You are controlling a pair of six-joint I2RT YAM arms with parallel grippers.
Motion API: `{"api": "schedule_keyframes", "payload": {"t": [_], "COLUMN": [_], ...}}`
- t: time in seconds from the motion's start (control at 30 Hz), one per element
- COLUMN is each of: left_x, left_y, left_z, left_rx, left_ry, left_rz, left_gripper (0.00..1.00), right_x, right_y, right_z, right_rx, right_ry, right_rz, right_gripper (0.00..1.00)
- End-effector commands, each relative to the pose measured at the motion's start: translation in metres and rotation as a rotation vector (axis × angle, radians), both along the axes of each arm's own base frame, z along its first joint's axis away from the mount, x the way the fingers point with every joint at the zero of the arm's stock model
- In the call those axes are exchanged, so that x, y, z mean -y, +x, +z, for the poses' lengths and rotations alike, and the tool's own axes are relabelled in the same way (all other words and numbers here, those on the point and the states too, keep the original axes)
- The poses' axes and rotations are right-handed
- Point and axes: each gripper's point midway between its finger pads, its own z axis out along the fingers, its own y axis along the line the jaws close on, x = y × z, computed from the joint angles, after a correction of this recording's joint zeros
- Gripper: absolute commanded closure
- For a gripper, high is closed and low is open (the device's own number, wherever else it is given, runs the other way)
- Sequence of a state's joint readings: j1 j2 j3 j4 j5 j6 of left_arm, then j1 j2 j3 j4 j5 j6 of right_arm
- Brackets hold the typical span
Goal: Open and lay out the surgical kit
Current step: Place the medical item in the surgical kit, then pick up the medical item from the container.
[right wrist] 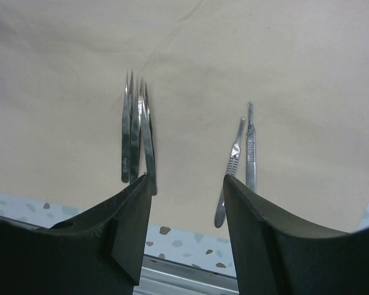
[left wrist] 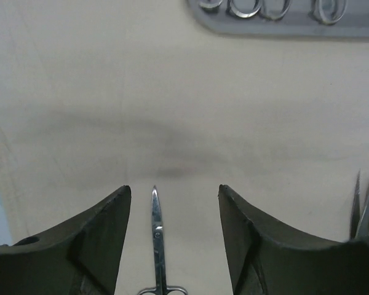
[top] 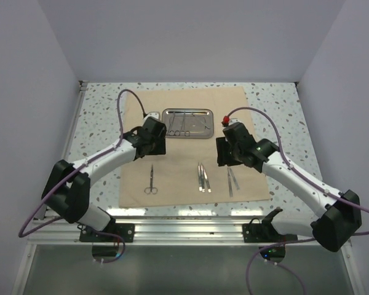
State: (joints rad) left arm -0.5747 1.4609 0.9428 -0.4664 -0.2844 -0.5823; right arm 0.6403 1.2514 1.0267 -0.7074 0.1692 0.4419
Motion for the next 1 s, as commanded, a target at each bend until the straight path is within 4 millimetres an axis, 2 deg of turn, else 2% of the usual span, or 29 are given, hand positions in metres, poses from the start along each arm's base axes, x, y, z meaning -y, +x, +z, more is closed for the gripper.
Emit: {"api": "schedule_keyframes", "payload": {"t": [0.0,0.1,0.27,0.4,0.43,0.53,0.63,0.73,0.97], "left_x": [0.018,0.031,0.047,0.051,0.057,0.069,0.078,0.078,0.07], "left_y": [0.058,0.1,0.168,0.208,0.221,0.241,0.255,0.26,0.249], "left_z": [0.049,0.061,0.059,0.047,0.045,0.039,0.029,0.015,-0.018], "left_rx": [0.17,0.208,0.246,0.223,0.229,0.237,0.227,0.209,0.147], "left_ry": [0.024,0.037,0.016,-0.004,-0.01,-0.017,-0.024,-0.015,0.017], "left_rz": [-0.027,-0.051,-0.082,-0.082,-0.086,-0.121,-0.14,-0.14,-0.149], "left_gripper": [0.37,0.42,0.44,0.45,0.45,0.45,0.45,0.45,0.46], "right_x": [0.016,0.024,0.031,0.038,0.038,0.045,0.05,0.051,0.054], "right_y": [-0.01,-0.019,-0.027,-0.031,-0.031,-0.034,-0.036,-0.037,-0.033], "right_z": [0.009,0.008,0.009,0.015,0.019,0.02,0.019,0.019,0.021], "right_rx": [0.029,0.028,0.017,0.004,0.007,0.001,-0.008,-0.016,-0.01], "right_ry": [0.003,0.001,0.001,-0.018,-0.016,-0.043,-0.064,-0.064,-0.068], "right_rz": [-0.044,-0.065,-0.095,-0.108,-0.108,-0.125,-0.145,-0.168,-0.209], "right_gripper": [0.46,0.46,0.46,0.46,0.46,0.46,0.46,0.46,0.46]}}
